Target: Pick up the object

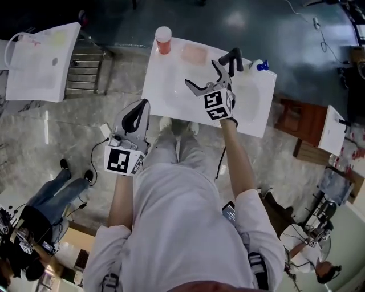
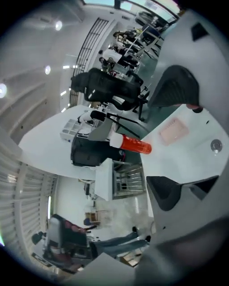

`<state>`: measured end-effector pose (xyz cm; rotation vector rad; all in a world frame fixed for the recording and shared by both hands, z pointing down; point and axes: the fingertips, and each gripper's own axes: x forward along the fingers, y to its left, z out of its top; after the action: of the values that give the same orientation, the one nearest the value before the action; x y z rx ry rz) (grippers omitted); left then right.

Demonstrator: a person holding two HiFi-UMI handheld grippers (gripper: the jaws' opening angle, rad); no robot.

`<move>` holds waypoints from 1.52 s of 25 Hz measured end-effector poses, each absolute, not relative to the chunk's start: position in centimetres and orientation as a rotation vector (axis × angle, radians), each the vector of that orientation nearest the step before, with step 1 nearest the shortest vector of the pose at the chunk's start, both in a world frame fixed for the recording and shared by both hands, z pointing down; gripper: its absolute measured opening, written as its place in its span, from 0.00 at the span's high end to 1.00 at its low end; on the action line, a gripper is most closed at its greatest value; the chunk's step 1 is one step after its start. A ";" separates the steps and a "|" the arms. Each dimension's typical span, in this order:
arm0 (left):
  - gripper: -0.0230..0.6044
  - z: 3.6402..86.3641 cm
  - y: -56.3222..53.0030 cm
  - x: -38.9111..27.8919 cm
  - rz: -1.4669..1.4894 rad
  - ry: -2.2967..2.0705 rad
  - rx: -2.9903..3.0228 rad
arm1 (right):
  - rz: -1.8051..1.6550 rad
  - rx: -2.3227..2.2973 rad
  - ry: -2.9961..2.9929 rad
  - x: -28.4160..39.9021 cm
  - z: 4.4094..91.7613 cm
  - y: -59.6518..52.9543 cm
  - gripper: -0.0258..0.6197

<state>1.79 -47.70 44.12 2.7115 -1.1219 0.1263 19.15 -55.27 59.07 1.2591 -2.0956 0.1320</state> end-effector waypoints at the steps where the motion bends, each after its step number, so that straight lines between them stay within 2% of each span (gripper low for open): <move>1: 0.96 44.7 -48.0 1.7 0.142 -1.136 2.696 | 0.127 1.197 -2.065 19.5 61.1 -56.1 0.22; 8: 0.96 48.7 -49.2 -1.0 0.226 -1.250 2.541 | 0.139 0.799 -1.864 20.7 74.1 -59.1 0.30; 11: 0.96 49.7 -49.9 -1.6 0.232 -1.260 2.510 | 0.129 0.735 -1.822 20.7 76.5 -60.4 0.32; 16: 0.96 49.6 -51.3 -2.3 0.224 -1.277 2.500 | 0.172 0.640 -1.760 21.0 79.7 -61.1 0.43; 24: 0.96 49.3 -52.0 -2.9 0.215 -1.281 2.509 | 0.149 0.640 -1.697 22.2 81.1 -61.2 0.71; 25: 0.96 49.2 -52.0 -3.1 0.216 -1.281 2.511 | 0.139 0.645 -1.692 22.2 81.0 -61.2 0.77; 33: 0.96 49.1 -52.1 -3.7 0.237 -1.288 2.529 | 0.123 0.665 -1.711 21.9 80.7 -60.4 0.80; 35: 0.96 48.9 -52.1 -3.8 0.235 -1.286 2.538 | 0.138 0.699 -1.740 21.6 79.7 -60.3 0.85; 38: 0.96 48.6 -51.9 -3.6 0.234 -1.274 2.558 | 0.204 0.776 -1.810 21.1 77.8 -59.8 0.86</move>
<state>-3.58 -51.91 48.58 2.5575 -1.2736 0.2343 21.06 -59.84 77.81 0.7764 -1.8096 0.2044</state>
